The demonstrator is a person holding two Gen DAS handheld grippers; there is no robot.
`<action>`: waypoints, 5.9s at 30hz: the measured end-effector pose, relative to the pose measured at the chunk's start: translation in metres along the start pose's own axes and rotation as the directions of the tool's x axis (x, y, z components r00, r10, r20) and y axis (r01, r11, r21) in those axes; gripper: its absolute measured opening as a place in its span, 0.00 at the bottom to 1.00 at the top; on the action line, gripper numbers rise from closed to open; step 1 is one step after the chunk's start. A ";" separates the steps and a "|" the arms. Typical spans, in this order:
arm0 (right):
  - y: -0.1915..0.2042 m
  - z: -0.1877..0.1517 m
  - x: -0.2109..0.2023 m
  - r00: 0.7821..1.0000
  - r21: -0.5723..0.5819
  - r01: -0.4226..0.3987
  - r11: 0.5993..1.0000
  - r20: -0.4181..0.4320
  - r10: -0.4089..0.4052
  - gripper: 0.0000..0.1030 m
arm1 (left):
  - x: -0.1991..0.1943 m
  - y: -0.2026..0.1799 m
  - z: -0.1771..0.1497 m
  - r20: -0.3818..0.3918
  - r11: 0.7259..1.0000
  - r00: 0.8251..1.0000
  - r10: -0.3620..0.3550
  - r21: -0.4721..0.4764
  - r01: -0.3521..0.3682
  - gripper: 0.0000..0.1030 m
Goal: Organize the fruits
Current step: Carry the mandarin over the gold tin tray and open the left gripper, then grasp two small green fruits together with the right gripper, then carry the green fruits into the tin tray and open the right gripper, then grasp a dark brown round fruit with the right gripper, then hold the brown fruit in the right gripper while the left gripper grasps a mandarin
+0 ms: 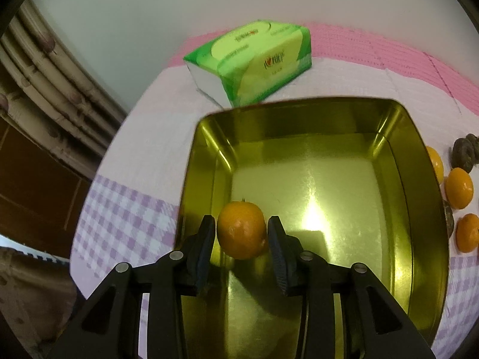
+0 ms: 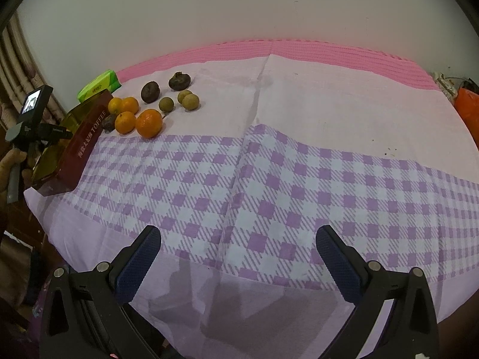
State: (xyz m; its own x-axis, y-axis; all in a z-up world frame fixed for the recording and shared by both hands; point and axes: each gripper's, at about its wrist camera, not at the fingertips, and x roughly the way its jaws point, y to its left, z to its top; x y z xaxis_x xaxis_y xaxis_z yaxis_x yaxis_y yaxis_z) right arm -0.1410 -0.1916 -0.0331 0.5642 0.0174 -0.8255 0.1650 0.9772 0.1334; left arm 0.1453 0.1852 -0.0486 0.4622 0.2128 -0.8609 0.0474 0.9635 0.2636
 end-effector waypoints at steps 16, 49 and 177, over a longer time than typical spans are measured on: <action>0.048 0.042 -0.017 0.980 -0.214 -0.143 0.966 0.103 0.168 1.00 | -0.137 -0.010 -0.066 0.176 0.947 0.942 -0.285 -0.101 0.306 0.72; 0.069 0.161 0.115 0.981 -0.375 -0.192 0.907 -0.100 0.166 0.23 | -0.144 -0.022 -0.119 0.201 0.961 0.953 -0.227 -0.114 0.253 0.72; 0.221 0.150 0.112 0.932 -0.634 -0.360 0.684 -0.208 0.298 0.33 | -0.108 0.029 -0.106 0.086 0.976 0.994 -0.063 -0.204 0.079 0.93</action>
State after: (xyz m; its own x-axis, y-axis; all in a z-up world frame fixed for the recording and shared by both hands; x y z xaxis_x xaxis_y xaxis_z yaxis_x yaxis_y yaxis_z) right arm 0.0800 -0.0050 -0.0137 0.4067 0.3511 -0.8434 -0.6031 0.7966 0.0408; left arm 0.0026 0.2073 0.0059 0.5330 0.1373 -0.8349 -0.0982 0.9901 0.1001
